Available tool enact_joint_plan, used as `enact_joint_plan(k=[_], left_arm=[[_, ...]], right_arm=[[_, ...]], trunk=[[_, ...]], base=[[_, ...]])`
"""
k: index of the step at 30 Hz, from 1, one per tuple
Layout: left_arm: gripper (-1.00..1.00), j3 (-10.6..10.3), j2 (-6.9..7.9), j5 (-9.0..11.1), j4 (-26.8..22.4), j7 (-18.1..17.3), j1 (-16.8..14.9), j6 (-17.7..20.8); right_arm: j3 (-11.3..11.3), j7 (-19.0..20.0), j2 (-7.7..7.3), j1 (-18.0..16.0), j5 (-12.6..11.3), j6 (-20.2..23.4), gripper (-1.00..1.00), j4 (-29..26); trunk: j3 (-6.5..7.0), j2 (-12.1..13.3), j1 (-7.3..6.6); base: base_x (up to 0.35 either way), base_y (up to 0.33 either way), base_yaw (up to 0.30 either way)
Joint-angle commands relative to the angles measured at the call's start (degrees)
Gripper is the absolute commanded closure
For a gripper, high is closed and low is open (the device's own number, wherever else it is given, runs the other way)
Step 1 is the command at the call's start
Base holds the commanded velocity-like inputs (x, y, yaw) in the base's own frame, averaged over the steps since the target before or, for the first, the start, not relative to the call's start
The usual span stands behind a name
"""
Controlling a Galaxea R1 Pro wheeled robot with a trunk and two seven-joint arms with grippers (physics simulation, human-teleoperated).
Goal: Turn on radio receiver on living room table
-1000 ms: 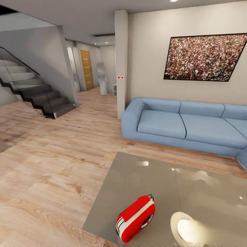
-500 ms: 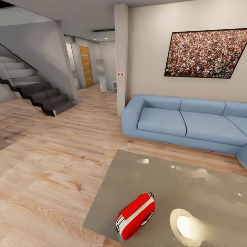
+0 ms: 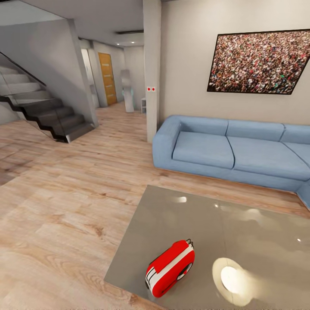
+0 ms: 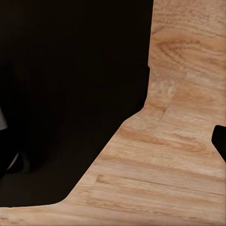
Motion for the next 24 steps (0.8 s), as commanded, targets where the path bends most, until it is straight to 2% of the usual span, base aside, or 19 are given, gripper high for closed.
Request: enact_joint_plan(k=[1,24], left_arm=[[-1.0,0.0,0.0,0.0,0.0,0.0,0.0,0.0],[-1.0,0.0,0.0,0.0,0.01,0.0,0.0,0.0]], right_arm=[[0.0,0.0,0.0,0.0,0.0,0.0,-1.0,0.0],[0.0,-0.02,0.0,0.0,0.0,0.0,-1.0,0.01]], trunk=[[-0.1,0.0,0.0],[-2.21,0.0,0.0]], base=[[0.0,0.0,0.0],[0.0,0.0,0.0]])
